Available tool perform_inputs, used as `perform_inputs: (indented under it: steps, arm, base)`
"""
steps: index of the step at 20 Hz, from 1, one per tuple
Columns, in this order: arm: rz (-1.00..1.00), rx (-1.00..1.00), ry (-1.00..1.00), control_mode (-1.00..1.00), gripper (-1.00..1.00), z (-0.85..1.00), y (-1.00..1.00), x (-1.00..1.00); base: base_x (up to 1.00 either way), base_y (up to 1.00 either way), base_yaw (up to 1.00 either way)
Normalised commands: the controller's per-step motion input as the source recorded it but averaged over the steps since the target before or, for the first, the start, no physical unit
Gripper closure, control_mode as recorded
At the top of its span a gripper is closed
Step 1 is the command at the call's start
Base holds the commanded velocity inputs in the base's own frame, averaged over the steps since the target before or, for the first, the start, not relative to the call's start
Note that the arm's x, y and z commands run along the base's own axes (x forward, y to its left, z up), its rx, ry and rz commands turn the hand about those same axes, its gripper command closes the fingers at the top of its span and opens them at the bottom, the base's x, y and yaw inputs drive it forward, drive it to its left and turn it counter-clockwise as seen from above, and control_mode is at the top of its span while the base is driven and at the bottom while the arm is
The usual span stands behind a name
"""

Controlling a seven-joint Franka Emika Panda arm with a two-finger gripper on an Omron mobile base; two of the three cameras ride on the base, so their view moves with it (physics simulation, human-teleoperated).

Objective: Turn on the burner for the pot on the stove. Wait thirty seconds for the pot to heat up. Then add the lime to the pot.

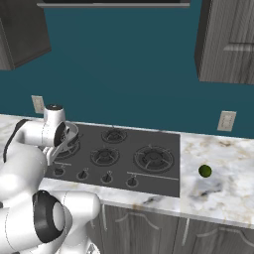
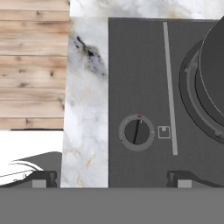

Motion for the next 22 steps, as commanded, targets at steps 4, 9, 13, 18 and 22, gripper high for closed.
perform_inputs:
  steps: [4, 9, 13, 18, 22]
  arm:
    - [0.00, 0.00, 0.00, -1.00, -1.00, 0.00, 0.00, 0.00]
    - [0.00, 0.00, 0.00, -1.00, -1.00, 0.00, 0.00, 0.00]
    - [0.00, 0.00, 0.00, -1.00, -1.00, 0.00, 0.00, 0.00]
    - [0.00, 0.00, 0.00, -1.00, -1.00, 0.00, 0.00, 0.00]
    - [0.00, 0.00, 0.00, -1.00, -1.00, 0.00, 0.00, 0.00]
  base:
    - [0.00, 0.00, 0.00]
    - [0.00, 0.00, 0.00]
    - [0.00, 0.00, 0.00]
    - [0.00, 0.00, 0.00]
    - [0.00, 0.00, 0.00]
